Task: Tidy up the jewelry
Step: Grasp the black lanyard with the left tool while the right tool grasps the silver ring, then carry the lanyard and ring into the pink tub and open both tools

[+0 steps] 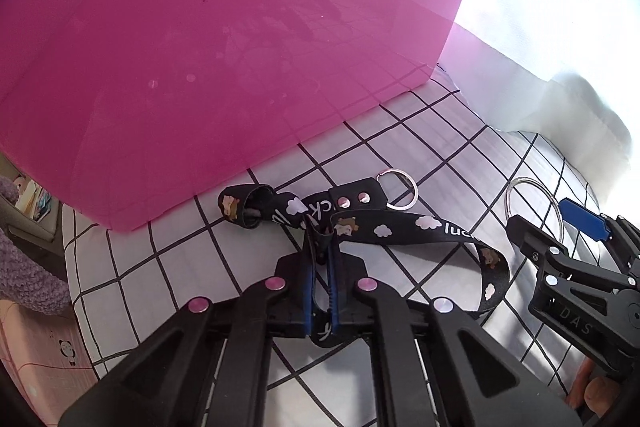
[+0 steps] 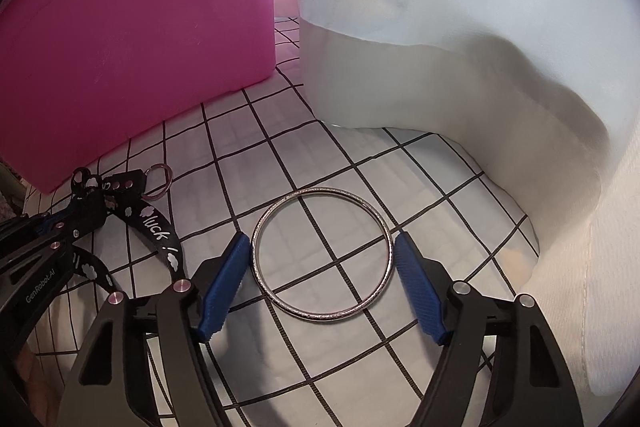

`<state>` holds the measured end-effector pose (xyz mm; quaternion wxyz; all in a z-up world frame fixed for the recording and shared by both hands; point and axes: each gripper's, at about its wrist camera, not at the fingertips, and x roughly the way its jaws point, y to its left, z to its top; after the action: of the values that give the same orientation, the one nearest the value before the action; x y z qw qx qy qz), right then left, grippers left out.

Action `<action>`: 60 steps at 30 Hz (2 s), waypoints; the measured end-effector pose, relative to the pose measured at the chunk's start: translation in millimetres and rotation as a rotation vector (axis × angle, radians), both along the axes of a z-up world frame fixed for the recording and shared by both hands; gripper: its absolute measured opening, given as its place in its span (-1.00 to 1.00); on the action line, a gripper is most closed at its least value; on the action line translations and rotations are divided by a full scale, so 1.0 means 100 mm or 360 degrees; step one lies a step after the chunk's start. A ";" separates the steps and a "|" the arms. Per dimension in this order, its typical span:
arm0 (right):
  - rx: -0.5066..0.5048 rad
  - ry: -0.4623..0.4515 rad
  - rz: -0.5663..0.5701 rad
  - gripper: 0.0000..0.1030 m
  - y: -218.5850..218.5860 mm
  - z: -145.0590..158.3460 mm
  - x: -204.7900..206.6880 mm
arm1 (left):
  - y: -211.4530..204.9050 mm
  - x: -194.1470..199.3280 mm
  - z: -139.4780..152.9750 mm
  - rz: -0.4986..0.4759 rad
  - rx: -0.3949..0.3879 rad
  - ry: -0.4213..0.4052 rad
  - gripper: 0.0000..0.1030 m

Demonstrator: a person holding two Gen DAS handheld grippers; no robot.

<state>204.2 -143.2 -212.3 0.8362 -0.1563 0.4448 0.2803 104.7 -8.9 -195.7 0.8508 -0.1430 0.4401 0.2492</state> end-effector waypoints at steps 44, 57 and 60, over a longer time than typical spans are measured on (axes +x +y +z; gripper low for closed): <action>0.0272 -0.0154 0.0012 0.39 -0.16 1.64 -1.05 | -0.22 -0.97 1.54 -0.0262 0.0050 -0.0236 -0.89; 0.0371 -0.0347 -0.0024 0.39 0.34 2.60 -1.02 | 0.32 -0.93 2.54 -0.0354 0.0168 -0.0439 -0.89; 0.0384 -0.0379 -0.0010 0.39 0.60 2.74 -0.96 | 0.58 -0.85 2.66 -0.0350 0.0163 -0.0461 -0.89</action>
<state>108.7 -83.2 62.1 0.8965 -0.0854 0.3062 0.3085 19.7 48.6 70.4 0.9336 -0.0848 0.3126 0.1535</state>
